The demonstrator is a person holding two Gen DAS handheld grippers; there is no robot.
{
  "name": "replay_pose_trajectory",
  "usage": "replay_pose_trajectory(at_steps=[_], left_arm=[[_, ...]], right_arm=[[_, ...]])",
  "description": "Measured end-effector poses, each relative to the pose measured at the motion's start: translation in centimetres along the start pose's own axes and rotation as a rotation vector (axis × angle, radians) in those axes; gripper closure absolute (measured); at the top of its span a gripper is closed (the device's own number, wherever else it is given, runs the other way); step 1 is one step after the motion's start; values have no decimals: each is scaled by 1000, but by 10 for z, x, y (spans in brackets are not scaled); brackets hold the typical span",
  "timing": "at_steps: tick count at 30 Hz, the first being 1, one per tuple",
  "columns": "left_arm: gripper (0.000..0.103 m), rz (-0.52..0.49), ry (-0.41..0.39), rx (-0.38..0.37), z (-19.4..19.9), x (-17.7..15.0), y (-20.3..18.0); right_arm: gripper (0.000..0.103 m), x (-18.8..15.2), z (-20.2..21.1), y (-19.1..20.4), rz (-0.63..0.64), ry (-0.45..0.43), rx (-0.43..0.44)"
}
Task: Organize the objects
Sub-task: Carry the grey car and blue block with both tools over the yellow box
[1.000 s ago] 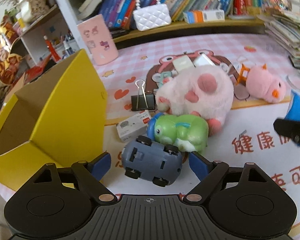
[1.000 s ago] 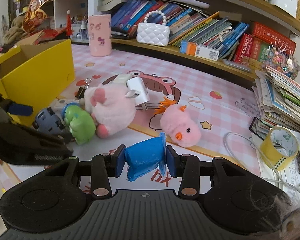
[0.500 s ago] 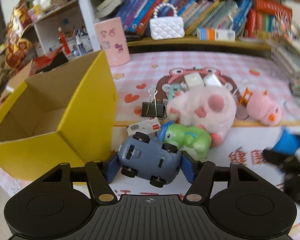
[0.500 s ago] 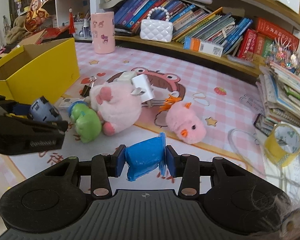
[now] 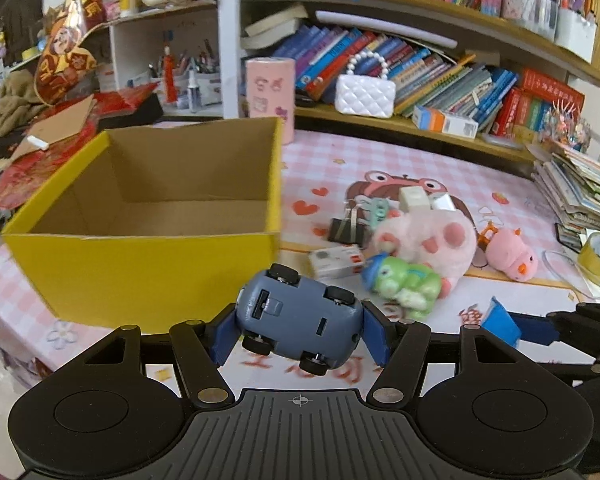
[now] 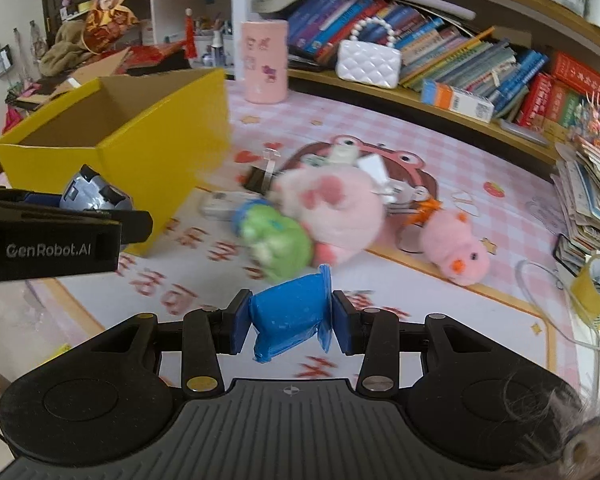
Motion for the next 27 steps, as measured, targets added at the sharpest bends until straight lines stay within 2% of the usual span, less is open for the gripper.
replay_pose_trajectory(at_steps=[9, 15, 27], left_arm=[[40, 35, 5, 28, 22, -25, 78], [40, 27, -6, 31, 31, -31, 116], [40, -36, -41, -4, 42, -40, 158]], right_arm=[[64, 2, -12, 78, -6, 34, 38], [64, 0, -17, 123, -15, 30, 51], [64, -6, -20, 177, -64, 2, 24]])
Point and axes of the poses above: each gripper's, at about its wrist camera, not at the fingertips, and z roughly against the way its jaws point, y to its left, x to its top, the point moved 5 cm from there along -z, roughly the way its jaws point, and after that the axes turned 8 degrees about x, right-handed, at the moved point
